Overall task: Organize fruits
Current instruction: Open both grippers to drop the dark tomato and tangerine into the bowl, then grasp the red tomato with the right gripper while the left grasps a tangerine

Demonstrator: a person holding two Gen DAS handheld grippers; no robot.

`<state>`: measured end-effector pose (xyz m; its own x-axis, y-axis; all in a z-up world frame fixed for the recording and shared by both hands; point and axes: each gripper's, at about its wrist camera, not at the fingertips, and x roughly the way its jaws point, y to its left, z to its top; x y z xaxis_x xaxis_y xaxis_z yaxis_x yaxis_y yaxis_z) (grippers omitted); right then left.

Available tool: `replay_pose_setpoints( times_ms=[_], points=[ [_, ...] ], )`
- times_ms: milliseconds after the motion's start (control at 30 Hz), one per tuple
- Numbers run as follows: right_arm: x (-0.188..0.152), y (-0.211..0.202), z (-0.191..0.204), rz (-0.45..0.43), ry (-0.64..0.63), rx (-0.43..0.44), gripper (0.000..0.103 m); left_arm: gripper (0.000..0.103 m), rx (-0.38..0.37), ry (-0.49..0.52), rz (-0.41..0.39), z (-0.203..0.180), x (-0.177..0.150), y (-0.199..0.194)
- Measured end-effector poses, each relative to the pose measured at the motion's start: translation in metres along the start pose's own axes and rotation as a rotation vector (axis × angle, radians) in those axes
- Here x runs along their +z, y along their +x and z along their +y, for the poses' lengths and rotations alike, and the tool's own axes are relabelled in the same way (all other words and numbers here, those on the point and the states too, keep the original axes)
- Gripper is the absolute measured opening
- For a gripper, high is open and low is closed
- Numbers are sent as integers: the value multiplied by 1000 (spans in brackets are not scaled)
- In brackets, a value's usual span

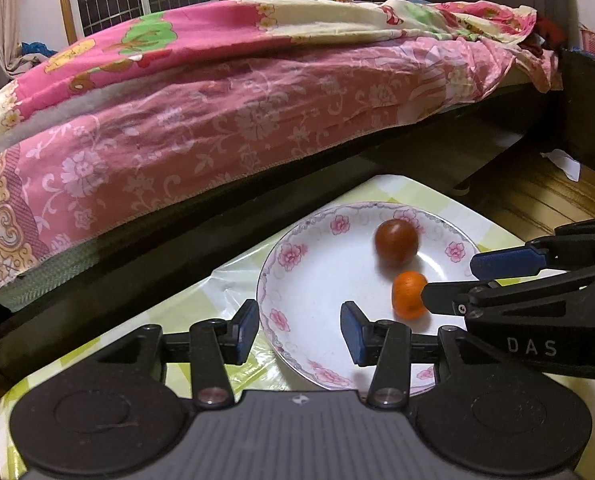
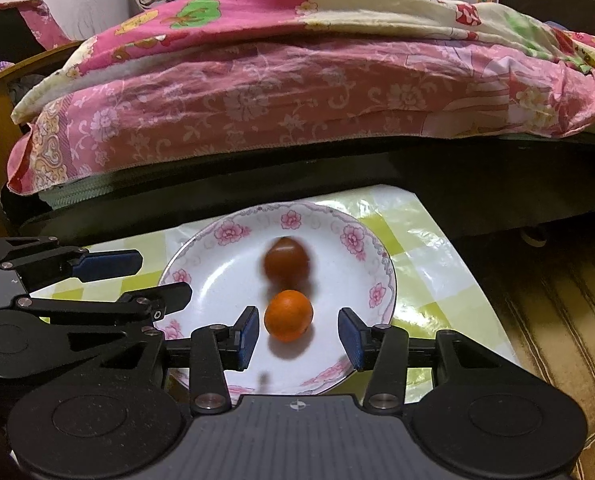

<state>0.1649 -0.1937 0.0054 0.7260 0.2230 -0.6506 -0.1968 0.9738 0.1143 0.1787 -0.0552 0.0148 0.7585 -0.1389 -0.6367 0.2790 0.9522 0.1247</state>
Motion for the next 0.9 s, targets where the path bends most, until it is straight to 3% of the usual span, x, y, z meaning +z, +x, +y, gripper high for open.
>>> replay_pose_setpoints(
  times_ms=[433,900],
  points=[
    [-4,-37,16,-26,-21,22,42,53,-8,7,-29,9,-10,-45],
    [-46,-63,45,70,-42,74,42,53,-40,45,49,26,-55,-90]
  ],
)
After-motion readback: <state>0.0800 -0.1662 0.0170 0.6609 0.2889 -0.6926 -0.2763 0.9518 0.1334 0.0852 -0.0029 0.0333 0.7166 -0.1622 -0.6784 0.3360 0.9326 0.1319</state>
